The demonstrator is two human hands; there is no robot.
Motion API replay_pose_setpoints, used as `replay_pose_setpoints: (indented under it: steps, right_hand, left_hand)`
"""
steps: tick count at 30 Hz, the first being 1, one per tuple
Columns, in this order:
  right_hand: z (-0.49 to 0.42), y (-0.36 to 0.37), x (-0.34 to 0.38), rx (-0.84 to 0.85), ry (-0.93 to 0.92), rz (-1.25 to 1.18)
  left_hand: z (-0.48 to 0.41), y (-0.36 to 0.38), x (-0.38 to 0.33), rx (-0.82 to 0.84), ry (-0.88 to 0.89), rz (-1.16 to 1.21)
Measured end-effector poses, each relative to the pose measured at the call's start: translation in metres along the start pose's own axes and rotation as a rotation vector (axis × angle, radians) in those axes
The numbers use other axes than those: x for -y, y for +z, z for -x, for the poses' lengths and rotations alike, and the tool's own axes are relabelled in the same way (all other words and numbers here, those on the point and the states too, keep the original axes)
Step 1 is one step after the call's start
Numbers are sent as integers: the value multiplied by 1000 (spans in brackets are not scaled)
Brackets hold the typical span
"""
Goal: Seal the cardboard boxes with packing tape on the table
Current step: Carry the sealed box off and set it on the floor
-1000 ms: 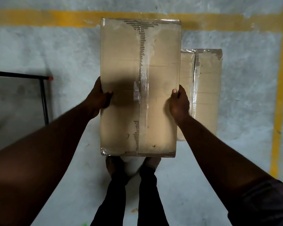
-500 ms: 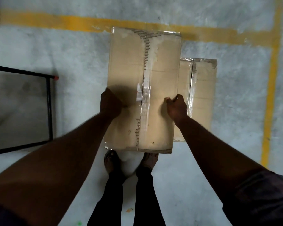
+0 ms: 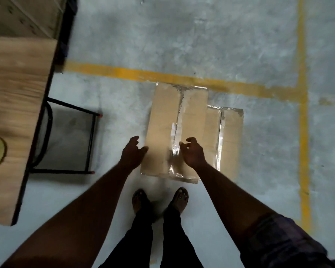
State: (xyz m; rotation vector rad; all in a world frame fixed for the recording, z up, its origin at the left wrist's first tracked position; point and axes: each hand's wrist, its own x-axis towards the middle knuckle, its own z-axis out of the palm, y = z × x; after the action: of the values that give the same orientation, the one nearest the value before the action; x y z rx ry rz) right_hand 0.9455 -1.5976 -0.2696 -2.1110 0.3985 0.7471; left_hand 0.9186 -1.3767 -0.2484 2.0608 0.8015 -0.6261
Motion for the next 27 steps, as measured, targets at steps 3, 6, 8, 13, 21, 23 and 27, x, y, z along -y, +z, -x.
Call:
replay_pose_setpoints:
  steps: [3, 6, 8, 13, 21, 23, 27]
  right_hand:
    - [45, 3, 12, 67, -36, 4]
    - [89, 2, 18, 119, -51, -11]
    - [115, 7, 11, 148, -71, -34]
    - [172, 39, 13, 162, -75, -35]
    - [247, 183, 101, 190, -297, 145]
    - [277, 234, 124, 204, -371, 186]
    - [340, 328, 156, 286, -507, 254]
  left_hand:
    - [56, -26, 1, -13, 8, 43]
    - [108, -47, 15, -14, 46, 12]
    - [137, -60, 31, -7, 61, 9]
    - [178, -89, 77, -46, 52, 94]
    - [235, -156, 192, -133, 35, 356]
    - [253, -182, 235, -177, 47, 385]
    - [291, -230, 324, -300, 35, 392]
